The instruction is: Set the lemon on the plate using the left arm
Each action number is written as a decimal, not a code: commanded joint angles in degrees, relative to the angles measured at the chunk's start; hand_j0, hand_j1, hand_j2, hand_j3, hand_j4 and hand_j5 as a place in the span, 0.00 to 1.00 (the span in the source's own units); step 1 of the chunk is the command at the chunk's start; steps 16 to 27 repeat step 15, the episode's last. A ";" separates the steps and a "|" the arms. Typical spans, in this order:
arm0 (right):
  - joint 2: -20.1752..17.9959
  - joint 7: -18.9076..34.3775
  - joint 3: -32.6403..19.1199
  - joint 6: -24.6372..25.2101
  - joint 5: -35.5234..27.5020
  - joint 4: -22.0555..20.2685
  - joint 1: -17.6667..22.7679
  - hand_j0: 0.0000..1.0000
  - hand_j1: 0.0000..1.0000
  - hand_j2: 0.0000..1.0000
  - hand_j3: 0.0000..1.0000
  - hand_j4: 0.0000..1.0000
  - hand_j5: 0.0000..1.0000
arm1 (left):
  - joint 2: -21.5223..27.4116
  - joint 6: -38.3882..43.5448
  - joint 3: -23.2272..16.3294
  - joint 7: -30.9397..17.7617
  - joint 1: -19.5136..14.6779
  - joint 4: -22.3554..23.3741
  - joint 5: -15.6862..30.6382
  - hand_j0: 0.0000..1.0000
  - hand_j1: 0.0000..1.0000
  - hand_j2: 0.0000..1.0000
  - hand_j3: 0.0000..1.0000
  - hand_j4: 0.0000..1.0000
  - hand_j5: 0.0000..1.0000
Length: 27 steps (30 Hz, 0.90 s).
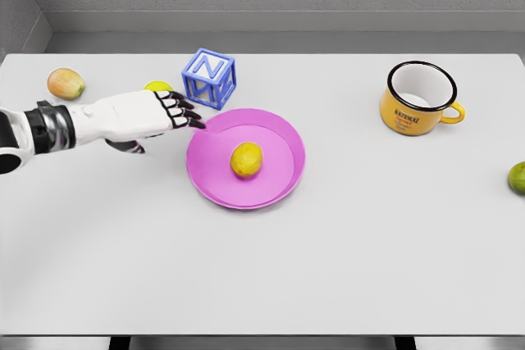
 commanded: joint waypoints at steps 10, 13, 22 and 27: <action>0.00 0.04 -0.01 0.00 -0.04 0.00 0.00 1.00 1.00 1.00 1.00 1.00 1.00 | 8.47 0.16 4.67 -0.19 4.13 1.28 10.67 1.00 1.00 1.00 1.00 1.00 1.00; 0.00 0.04 -0.01 0.00 -0.04 0.00 0.00 1.00 1.00 1.00 1.00 1.00 1.00 | 10.58 0.16 5.02 -0.20 5.63 1.46 11.20 1.00 1.00 1.00 1.00 1.00 1.00; 0.00 0.04 -0.01 0.00 -0.04 0.00 0.00 1.00 1.00 1.00 1.00 1.00 1.00 | 10.94 0.16 5.02 -0.20 5.63 1.37 11.99 1.00 1.00 1.00 1.00 1.00 1.00; 0.00 0.04 -0.01 0.00 -0.04 0.00 0.00 1.00 1.00 1.00 1.00 1.00 1.00 | 10.94 0.16 5.02 -0.20 5.63 1.37 11.99 1.00 1.00 1.00 1.00 1.00 1.00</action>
